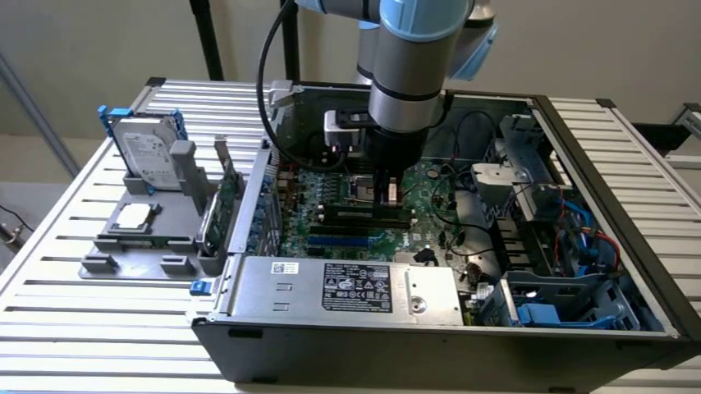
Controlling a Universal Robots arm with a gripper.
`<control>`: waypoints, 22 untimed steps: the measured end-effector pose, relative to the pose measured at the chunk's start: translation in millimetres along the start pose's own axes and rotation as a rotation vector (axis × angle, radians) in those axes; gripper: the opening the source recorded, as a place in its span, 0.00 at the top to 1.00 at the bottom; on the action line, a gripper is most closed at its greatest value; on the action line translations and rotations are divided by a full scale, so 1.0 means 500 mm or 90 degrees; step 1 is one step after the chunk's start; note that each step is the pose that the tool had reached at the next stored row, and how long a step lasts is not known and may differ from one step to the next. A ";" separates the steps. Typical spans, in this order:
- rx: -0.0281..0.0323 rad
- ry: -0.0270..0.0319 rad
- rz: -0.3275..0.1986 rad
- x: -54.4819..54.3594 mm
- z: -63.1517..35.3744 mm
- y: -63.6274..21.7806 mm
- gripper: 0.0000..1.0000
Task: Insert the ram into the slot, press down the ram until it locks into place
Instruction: 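Insert the ram into the slot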
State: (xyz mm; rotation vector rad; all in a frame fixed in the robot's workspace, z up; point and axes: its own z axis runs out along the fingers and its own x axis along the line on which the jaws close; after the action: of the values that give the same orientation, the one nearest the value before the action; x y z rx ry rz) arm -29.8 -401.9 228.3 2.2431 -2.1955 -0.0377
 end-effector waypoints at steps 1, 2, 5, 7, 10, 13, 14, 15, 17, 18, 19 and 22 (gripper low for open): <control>0.0002 0.0002 0.000 0.000 0.000 0.000 0.87; 0.0004 0.0001 0.000 0.000 0.001 0.000 0.87; 0.0011 0.0001 0.000 0.000 0.002 0.000 0.87; 0.0015 0.0003 0.000 0.000 0.003 0.000 0.87; 0.0021 0.0003 0.000 0.000 0.004 0.000 0.87; 0.0023 0.0002 0.000 0.000 0.004 0.000 0.87; 0.0023 0.0001 0.000 0.000 0.004 0.000 0.87; 0.0023 0.0001 0.000 0.000 0.004 0.000 0.87; 0.0023 0.0002 0.000 0.000 0.004 0.000 0.87; 0.0023 0.0001 0.000 -0.001 0.004 0.000 0.87; 0.0023 0.0000 0.000 -0.001 0.004 0.000 0.87; 0.0023 0.0001 0.000 -0.001 0.004 0.000 0.87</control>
State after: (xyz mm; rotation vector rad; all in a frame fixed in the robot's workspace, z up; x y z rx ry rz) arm -29.9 -401.3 226.2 2.2450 -2.1972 -0.0336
